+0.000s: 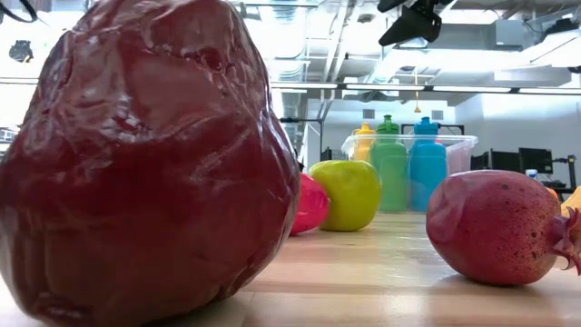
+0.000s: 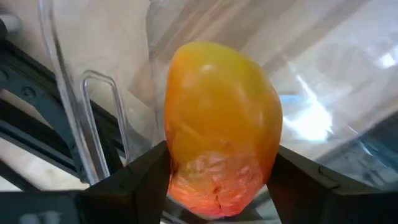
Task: Pick & Place Food Item
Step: Put the top orange mango into the bottom transparent bin
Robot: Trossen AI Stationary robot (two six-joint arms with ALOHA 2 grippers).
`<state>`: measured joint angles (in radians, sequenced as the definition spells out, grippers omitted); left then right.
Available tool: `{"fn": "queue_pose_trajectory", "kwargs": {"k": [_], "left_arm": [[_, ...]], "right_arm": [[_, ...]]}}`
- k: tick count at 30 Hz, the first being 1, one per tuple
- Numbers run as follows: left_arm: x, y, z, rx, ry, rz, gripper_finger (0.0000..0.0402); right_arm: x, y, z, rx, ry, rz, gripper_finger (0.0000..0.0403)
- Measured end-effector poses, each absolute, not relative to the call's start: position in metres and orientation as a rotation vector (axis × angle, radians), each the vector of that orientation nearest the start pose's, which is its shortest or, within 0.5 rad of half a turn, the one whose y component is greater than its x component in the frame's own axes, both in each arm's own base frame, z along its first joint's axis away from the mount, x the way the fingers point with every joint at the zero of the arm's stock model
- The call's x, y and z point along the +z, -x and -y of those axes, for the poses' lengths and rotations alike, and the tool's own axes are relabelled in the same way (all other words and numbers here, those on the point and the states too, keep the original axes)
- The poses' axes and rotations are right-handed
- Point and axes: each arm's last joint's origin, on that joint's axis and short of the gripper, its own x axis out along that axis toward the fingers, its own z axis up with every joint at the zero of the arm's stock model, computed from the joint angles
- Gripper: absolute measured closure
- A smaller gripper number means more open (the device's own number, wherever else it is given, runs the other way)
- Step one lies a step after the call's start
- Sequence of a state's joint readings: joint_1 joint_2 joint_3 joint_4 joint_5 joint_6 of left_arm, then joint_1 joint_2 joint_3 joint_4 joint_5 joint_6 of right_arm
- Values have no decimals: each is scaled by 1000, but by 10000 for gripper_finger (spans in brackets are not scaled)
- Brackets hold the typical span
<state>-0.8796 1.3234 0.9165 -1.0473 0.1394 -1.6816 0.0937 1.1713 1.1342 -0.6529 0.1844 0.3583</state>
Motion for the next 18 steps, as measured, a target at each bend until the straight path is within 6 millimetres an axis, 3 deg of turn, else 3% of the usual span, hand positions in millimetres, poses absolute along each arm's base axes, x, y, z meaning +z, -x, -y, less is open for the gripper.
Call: {"fn": "queue_pose_trajectory", "kwargs": {"k": [11,18], "left_arm": [[206,-140,177,535,685,-1625,170],[206,-140,177,510,674,-1635,122]], "right_arm": [[336,-238,-17,-208,-248,-659,101],[336,-238,-17,-207,-248,-660,101]]}}
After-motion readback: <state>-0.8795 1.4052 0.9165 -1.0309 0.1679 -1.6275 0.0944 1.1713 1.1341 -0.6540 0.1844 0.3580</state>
